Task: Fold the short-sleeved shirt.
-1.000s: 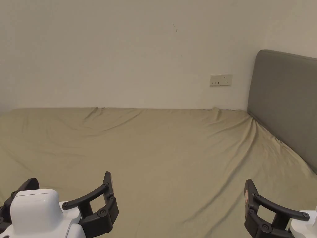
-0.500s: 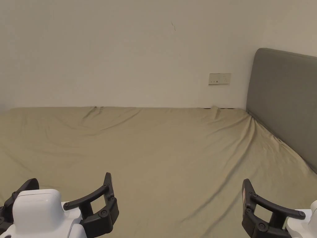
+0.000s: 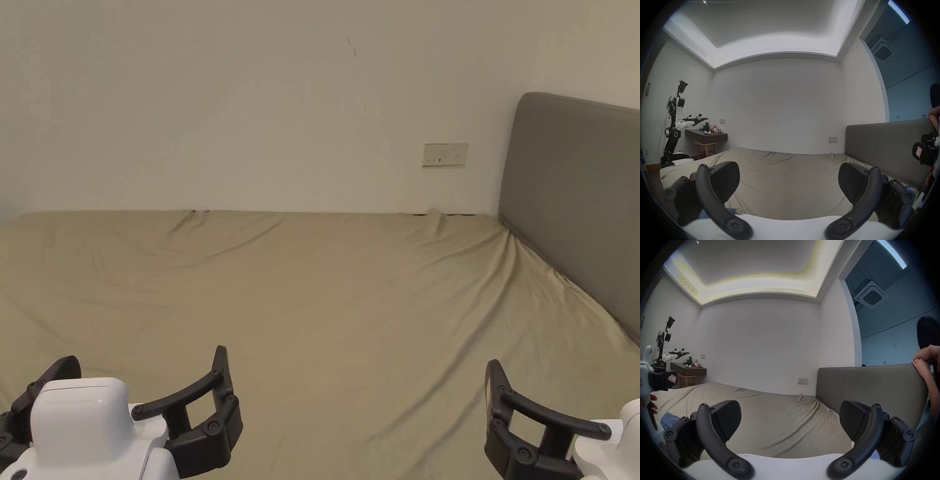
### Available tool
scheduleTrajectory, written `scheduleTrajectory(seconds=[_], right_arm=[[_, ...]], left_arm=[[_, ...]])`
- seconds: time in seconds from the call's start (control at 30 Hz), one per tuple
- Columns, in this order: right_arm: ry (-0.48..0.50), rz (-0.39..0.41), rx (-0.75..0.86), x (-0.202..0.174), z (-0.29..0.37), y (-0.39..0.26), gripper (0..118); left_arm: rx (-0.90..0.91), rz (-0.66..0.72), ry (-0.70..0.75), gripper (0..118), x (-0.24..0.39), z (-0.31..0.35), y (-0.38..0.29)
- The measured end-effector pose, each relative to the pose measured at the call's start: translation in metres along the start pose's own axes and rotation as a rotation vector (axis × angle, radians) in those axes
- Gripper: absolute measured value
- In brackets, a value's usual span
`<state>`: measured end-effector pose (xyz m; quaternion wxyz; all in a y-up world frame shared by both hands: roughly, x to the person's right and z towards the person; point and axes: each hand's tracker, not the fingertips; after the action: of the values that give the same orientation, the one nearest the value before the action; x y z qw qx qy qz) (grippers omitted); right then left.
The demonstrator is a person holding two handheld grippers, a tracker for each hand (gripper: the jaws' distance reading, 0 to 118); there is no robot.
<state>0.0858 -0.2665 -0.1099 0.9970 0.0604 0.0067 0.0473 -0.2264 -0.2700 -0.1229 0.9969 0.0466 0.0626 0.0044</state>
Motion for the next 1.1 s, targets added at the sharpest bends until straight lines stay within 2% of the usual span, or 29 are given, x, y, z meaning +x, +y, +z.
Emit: scheduleTrajectory(seconds=[0.5,0.7,0.8,0.97,1.1], right_arm=[[0.007,-0.020,-0.015,0.000,-0.003,0.003,118],[0.046,-0.025,-0.111,-0.002,-0.013,0.005,118],[0.039,-0.064,-0.246,-0.004,-0.028,0.010,118],[-0.033,-0.152,-0.580,-0.007,-0.060,0.002,118],[-0.018,-0.231,-0.709,-0.001,-0.072,-0.013,118]], left_arm=[[-0.002,-0.011,-0.005,118,0.000,0.000,0.002],[-0.029,-0.025,-0.018,118,0.003,-0.003,0.000],[-0.080,-0.024,-0.033,118,0.004,-0.008,-0.001],[-0.158,0.008,-0.029,118,0.002,-0.017,-0.005],[-0.187,0.034,-0.048,118,-0.001,-0.019,-0.008]])
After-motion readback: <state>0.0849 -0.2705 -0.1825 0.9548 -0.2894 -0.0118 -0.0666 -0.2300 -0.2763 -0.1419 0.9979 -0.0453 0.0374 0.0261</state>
